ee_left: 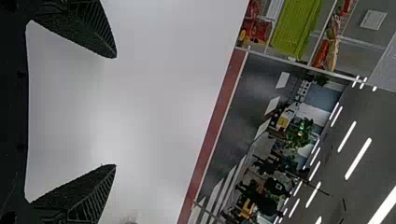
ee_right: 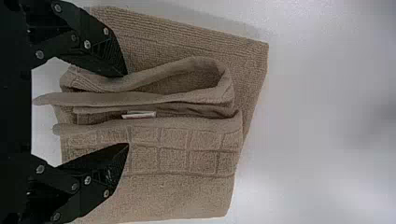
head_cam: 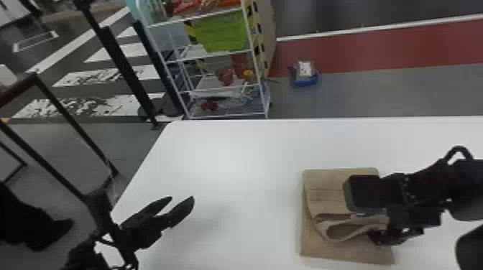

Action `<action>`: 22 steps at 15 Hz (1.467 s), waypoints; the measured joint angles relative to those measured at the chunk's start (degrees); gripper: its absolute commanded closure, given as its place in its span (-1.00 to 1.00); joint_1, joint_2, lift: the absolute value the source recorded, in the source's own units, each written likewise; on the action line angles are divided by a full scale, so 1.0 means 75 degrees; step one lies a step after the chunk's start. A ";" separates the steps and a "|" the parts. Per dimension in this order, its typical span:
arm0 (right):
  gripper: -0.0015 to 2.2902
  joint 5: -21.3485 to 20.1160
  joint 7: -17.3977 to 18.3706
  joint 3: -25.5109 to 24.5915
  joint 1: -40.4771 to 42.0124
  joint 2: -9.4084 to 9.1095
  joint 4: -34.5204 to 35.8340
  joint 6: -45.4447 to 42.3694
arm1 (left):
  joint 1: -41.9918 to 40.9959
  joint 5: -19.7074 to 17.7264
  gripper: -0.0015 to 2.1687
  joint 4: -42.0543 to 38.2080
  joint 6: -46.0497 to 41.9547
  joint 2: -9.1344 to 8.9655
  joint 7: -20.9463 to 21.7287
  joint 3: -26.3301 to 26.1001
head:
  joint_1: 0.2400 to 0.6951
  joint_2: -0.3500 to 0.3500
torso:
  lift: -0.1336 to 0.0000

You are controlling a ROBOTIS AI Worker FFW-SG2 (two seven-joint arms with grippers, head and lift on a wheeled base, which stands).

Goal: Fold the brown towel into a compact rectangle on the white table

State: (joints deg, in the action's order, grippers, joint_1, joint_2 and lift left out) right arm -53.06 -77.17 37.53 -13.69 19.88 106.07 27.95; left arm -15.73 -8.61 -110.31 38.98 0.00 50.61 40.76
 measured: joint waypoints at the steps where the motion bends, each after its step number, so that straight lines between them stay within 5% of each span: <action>1: -0.54 -0.0014 0.0000 0.0011 -0.0048 -0.0032 -0.0078 0.0012 | 0.0000 0.0000 -0.97 -0.0006 0.0000 0.0000 0.0002 -0.0006 | 1.00 1.00 | -0.85; 11: -0.03 0.0218 0.0000 0.0033 -0.0395 -0.0252 -0.0278 0.0723 | -0.0010 0.0009 -0.97 -0.0086 0.0030 0.0000 0.0129 -0.0024 | 1.00 1.00 | -0.85; 18: 0.06 0.0199 0.0000 -0.0027 -0.0416 -0.0344 -0.0227 0.0763 | -0.0102 0.0040 -0.97 -0.0232 0.0025 0.0000 0.0182 -0.0344 | 1.00 1.00 | -0.85; 22: 0.08 0.0277 0.0000 -0.0266 -0.0531 -0.0493 -0.0089 0.0918 | -0.0181 0.0467 -0.97 -0.0460 0.0024 0.0000 0.0756 -0.0740 | 1.00 1.00 | -0.85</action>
State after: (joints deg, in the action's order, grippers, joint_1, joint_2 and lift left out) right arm -50.98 -77.17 35.53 -17.68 16.18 105.40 34.83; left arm -17.09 -5.11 -113.76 39.16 0.00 56.28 35.21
